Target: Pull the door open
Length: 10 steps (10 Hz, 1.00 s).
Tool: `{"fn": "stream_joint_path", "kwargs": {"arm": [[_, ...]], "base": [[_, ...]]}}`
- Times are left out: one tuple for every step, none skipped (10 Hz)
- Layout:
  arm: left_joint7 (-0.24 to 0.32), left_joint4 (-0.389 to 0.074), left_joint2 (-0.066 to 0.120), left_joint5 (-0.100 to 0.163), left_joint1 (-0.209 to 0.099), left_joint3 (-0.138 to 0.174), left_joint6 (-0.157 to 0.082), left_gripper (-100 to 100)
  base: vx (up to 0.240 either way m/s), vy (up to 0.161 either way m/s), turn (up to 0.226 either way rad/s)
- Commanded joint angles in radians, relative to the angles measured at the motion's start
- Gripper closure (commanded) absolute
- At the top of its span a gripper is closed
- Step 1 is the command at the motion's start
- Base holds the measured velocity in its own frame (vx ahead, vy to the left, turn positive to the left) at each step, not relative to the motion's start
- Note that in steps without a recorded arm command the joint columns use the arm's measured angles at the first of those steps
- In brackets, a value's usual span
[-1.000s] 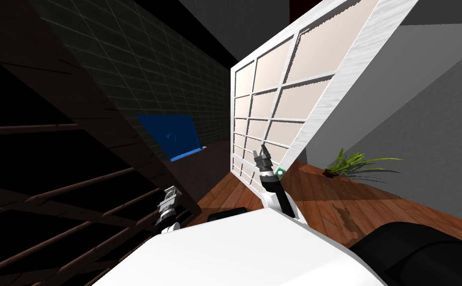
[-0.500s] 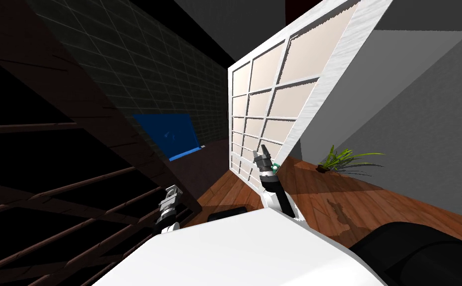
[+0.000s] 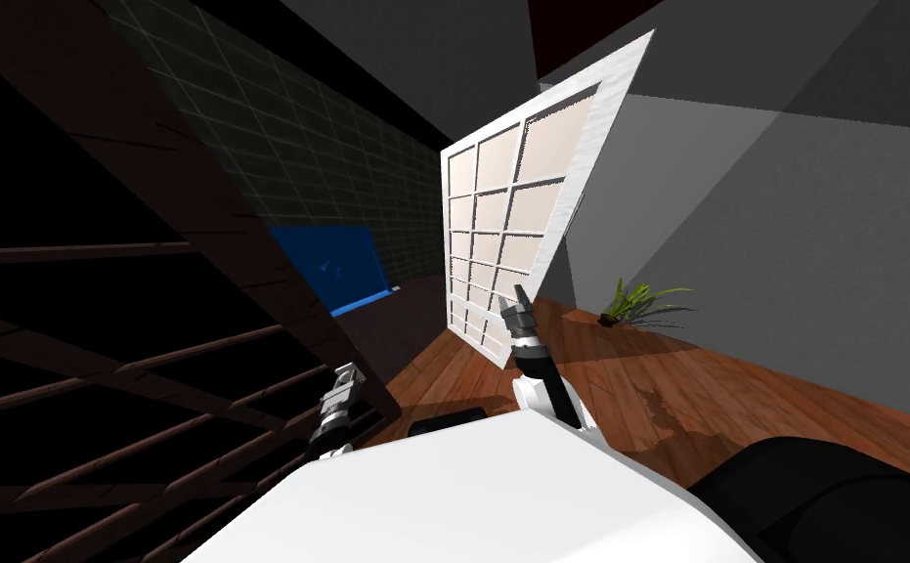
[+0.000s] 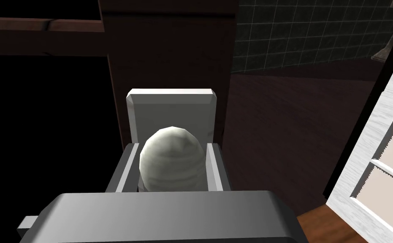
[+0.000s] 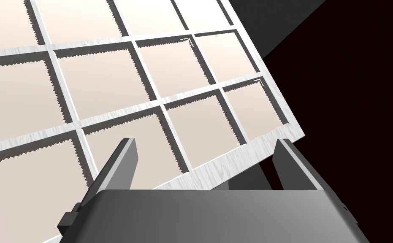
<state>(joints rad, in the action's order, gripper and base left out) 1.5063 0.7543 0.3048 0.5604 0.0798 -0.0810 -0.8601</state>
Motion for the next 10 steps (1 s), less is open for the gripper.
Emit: {"fn": "stream_joint_path", "kwargs": {"arm": [[0.018,-0.004,0.007,-0.009,-0.004,-0.017,-0.009,100],[0.008,0.007,0.004,-0.005,0.002,-0.010,0.002,100],[0.026,0.012,0.013,-0.016,0.013,-0.031,-0.004,100],[0.035,0.015,0.019,-0.022,0.018,-0.041,-0.008,100],[0.045,0.019,0.026,-0.028,0.023,-0.052,-0.013,100],[0.061,0.025,0.037,-0.037,0.032,-0.069,-0.022,100],[0.077,0.031,0.048,-0.046,0.040,-0.085,-0.029,100],[0.091,0.036,0.057,-0.054,0.047,-0.100,-0.036,100],[0.103,0.040,0.065,-0.061,0.053,-0.112,-0.042,100],[0.096,0.029,0.060,-0.057,0.043,-0.105,-0.038,100]], "base": [[-0.249,0.000,-0.059],[-0.105,-0.004,-0.021],[-0.176,0.003,-0.084],[-0.247,0.004,-0.110],[-0.247,-0.009,-0.080],[-0.280,0.045,-0.106],[-0.323,0.075,-0.158],[-0.308,0.002,-0.121],[-0.283,-0.019,-0.066],[-0.132,-0.008,-0.010]]}}
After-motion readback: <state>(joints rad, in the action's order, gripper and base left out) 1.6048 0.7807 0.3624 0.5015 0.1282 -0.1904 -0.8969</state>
